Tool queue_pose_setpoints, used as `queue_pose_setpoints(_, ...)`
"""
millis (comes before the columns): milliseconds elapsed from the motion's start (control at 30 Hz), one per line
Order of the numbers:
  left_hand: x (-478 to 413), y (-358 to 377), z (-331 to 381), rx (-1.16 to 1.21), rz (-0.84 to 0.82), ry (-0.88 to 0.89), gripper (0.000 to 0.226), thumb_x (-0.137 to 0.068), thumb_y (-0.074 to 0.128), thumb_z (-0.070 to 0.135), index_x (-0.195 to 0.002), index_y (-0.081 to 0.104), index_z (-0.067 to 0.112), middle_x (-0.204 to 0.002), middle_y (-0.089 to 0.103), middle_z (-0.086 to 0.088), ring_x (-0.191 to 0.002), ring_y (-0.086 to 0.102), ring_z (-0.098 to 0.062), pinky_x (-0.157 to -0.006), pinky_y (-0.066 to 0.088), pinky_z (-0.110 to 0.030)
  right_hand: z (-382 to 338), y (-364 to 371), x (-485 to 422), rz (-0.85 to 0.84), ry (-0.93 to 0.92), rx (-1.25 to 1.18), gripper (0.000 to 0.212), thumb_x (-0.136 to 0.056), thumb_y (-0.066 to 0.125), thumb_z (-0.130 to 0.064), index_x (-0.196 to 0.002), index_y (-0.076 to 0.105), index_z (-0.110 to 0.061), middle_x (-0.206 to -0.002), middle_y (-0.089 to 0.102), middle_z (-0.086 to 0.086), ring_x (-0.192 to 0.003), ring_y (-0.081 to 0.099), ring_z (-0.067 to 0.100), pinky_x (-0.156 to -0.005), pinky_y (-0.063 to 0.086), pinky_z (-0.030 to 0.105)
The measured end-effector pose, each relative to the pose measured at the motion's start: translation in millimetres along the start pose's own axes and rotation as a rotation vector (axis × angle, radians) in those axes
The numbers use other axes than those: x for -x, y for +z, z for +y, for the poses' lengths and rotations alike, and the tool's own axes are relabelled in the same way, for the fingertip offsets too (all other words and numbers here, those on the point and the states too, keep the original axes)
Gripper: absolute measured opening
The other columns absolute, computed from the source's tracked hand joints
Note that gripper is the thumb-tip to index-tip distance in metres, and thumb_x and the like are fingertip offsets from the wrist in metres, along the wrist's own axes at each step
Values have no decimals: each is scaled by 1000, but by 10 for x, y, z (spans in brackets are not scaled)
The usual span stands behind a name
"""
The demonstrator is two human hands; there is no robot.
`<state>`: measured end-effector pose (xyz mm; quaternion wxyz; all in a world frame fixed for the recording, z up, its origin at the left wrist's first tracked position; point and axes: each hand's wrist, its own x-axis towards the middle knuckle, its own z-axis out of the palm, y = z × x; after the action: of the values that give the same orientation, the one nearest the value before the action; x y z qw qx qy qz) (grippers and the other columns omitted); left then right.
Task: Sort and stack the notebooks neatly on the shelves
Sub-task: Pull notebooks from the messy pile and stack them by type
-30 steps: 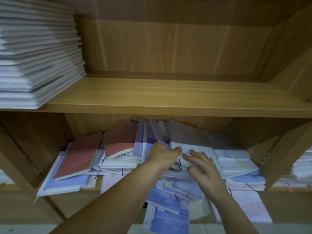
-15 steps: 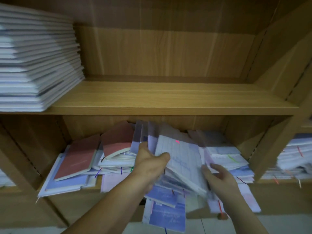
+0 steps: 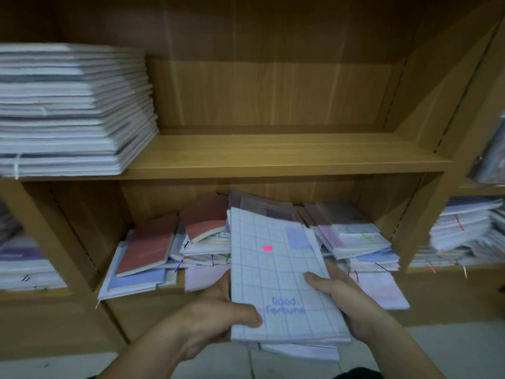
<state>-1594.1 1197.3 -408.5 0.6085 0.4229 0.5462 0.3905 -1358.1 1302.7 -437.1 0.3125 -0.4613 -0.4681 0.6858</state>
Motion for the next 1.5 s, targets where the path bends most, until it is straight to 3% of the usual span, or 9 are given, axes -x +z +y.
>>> queue_pose_setpoints(233, 664, -15, -139, -72, 152, 207, 72, -81, 85, 3, -138, 53, 31, -125, 72, 10, -114, 69, -12, -86, 59, -30, 128, 241, 782, -35, -262, 117, 71, -74, 87, -28, -137, 54, -35, -127, 71, -2, -114, 69, 23, -96, 55, 53)
queue_pose_setpoints(367, 878, -53, 207, -189, 240, 390, 67, -83, 83, 16, -136, 52, 40, -123, 71, 17, -112, 70, -8, -85, 60, -27, -190, 389, 1016, 59, -548, 242, 106, -73, 85, -42, -155, 18, -49, -147, 53, -13, -135, 53, 17, -103, 49, 56)
queue_pose_setpoints(533, 768, -311, 1053, -282, 338, 661, 58, -85, 78, 24, -137, 53, 28, -125, 71, 12, -114, 69, -10, -91, 59, -33, -1187, 622, 939, 1, -837, 308, 103, -85, 79, -19, -151, 11, -61, -147, 51, -18, -135, 52, 13, -104, 49, 55)
queue_pose_setpoints(700, 381, -719, 1808, -375, 480, 830, 53, -87, 79, 24, -128, 47, 31, -118, 69, 22, -108, 65, 7, -88, 53, -14, -2138, 910, 532, 65, -971, 428, 116, -87, 77, -11, -146, -5, -67, -132, 46, -35, -117, 51, -17, -77, 54, 14)
queue_pose_setpoints(933, -202, -1097, 2035, -468, 549, 854, 52, -92, 74, 21, -123, 37, 40, -131, 56, 21, -116, 54, 17, -99, 47, -14, -2502, 1202, -151, 123, -977, 419, 106, -78, 78, 6, -152, 17, -41, -124, 52, -24, -113, 53, -12, -100, 50, 40)
queue_pose_setpoints(1067, -318, -1208, 1908, -325, 535, 848, 59, -88, 78, 15, -127, 38, 35, -131, 59, 14, -114, 59, 10, -89, 54, -16, -2516, 1295, -340, 71, -920, 368, 106, -74, 78, 10, -144, 22, -46, -120, 55, -18, -106, 56, 1, -80, 52, 30)
queue_pose_setpoints(1167, -364, -1237, 1865, -311, 474, 839, 75, -82, 84, 14, -135, 34, 32, -130, 60, 13, -117, 60, 6, -88, 54, -16, -2431, 1233, -487, 12, -928, 309, 106, -60, 90, -2, -139, 32, -42, -118, 65, -14, -108, 66, 7, -68, 58, 27)
queue_pose_setpoints(1300, -396, -1190, 1870, -301, 470, 849, 97, -75, 89, 13, -145, 26, 37, -134, 56, 15, -119, 57, 8, -89, 54, -17, -2103, 1106, -620, -49, -841, 139, 111, -47, 94, -18, -142, 40, -39, -122, 71, -8, -114, 69, 20, -89, 59, 51)
queue_pose_setpoints(1500, -513, -1058, 1867, -254, 588, 973, 86, -80, 82, 1, -144, 36, 35, -129, 62, 24, -122, 60, -2, -103, 53, -30, -2051, 1210, -789, 29, -873, 119, 87, -69, 86, -3, -138, 44, -34, -122, 71, -1, -107, 71, 19, -88, 60, 43)
